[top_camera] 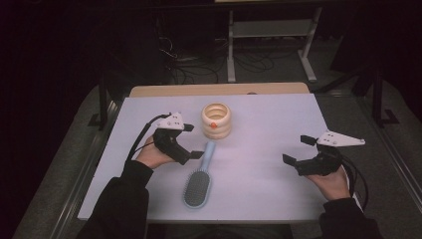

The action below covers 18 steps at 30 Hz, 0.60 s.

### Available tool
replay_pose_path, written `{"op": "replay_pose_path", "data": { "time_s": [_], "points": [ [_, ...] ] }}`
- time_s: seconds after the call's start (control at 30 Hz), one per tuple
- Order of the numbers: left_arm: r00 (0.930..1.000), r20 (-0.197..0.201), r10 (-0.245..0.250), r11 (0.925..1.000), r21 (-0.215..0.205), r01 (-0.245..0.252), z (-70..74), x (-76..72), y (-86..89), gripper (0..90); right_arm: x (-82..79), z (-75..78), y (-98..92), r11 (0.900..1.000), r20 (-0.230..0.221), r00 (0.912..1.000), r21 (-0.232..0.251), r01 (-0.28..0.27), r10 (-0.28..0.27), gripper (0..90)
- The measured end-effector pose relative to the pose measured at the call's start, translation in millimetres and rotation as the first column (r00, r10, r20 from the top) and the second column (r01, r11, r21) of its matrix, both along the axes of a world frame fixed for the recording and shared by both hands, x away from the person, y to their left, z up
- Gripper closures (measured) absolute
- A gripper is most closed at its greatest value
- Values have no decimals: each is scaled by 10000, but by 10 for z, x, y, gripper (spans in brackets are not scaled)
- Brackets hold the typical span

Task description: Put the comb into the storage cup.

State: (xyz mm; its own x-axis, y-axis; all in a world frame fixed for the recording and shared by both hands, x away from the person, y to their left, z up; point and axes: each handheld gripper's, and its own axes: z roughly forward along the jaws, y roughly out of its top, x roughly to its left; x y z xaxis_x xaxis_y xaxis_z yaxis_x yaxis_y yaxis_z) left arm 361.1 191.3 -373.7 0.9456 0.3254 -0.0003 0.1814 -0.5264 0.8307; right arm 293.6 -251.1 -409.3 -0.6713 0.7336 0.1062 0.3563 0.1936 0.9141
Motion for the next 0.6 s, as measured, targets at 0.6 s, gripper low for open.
{"op": "replay_pose_path", "data": {
  "time_s": [0.6],
  "points": [
    [9980, -406, -492, 9973, 529, 513, -201, 121, -246, 143, -2, 1, 3, 10000, 21, 10000, -17, -35, 35, 0]
  ]
}}
